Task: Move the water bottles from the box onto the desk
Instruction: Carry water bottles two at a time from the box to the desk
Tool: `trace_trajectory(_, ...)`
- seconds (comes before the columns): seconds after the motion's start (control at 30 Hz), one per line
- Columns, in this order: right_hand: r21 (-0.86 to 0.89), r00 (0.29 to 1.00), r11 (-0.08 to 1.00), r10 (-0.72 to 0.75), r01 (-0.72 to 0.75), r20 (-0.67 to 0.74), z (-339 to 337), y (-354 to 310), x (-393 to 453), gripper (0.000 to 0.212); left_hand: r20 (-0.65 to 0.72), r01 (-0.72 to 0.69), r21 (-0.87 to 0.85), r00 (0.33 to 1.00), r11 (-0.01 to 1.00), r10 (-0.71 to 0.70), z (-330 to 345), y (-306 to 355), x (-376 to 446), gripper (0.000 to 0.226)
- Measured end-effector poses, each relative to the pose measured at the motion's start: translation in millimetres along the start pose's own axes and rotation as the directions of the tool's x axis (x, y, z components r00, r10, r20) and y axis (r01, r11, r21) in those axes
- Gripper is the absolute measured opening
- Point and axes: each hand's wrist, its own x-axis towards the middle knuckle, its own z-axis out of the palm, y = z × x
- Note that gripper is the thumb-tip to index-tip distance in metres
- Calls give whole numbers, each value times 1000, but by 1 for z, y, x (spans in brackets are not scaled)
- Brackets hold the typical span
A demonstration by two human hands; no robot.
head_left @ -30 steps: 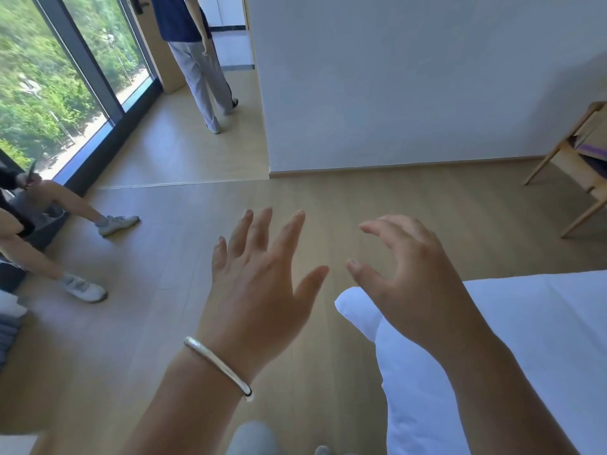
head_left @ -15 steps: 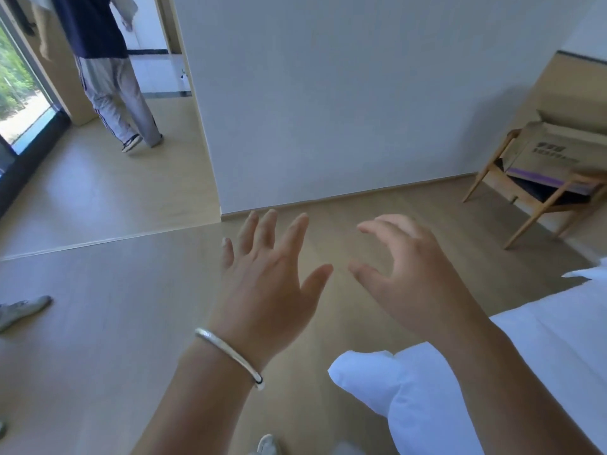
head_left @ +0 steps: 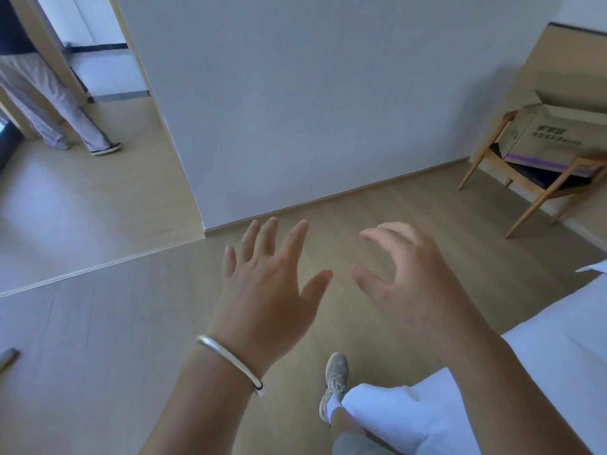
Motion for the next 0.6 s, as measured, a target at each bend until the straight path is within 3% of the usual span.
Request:
trace_trajectory(0.1,39,999,999,17,-16,-37,-1,29,48,63,2,-22,8,1000,1000,22,9,13,55,71)
trace_trajectory(0.37,84,992,993,88,-80,-92,-37,126,182,59,2,-122,76,993,990,122,25,89,219,71)
trace_trajectory(0.6,79,978,988,147,-136,-147,-86,211,249,54,30,-229,73,973,971,227,50,169,322,72)
